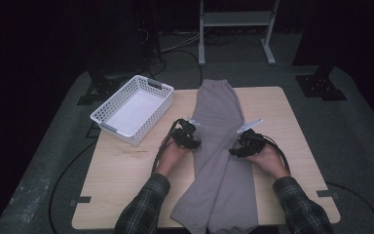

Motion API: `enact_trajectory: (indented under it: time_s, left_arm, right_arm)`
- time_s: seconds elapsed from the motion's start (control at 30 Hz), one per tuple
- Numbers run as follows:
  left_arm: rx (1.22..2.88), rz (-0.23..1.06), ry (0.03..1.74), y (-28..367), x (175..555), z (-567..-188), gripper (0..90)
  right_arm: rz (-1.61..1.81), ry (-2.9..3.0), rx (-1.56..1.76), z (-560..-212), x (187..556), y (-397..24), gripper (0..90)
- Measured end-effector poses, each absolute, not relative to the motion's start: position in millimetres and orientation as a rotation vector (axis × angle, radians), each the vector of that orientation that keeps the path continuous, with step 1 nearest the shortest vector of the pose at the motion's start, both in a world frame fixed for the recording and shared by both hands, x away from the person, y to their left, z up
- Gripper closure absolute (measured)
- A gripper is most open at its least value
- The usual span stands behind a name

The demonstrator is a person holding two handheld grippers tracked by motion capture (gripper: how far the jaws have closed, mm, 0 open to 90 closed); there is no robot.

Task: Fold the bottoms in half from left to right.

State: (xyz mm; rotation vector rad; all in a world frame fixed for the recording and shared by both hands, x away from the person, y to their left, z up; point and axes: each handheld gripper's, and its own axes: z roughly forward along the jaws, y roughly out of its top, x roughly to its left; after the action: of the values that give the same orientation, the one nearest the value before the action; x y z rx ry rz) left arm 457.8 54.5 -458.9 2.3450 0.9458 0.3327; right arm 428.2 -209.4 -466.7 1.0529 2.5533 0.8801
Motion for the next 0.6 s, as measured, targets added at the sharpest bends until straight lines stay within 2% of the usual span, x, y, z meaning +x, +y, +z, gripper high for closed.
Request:
enact_trajectory:
  time_s: [0.17,0.5,0.6]
  left_arm:
    - [2.257,0.271,0.934,64.7,449.7,-452.8,48.1]
    - [2.213,0.250,0.883,95.7,407.9,-441.6,30.4]
    - [2.236,0.289,0.868,106.3,392.5,-446.1,23.6]
  right_arm:
    - [0.905,2.554,1.067,-459.7,420.9,-212.8,34.5]
    - [0.933,2.541,1.063,-448.1,391.3,-213.7,32.4]
    - [0.936,2.538,1.057,-447.3,381.0,-212.9,32.5]
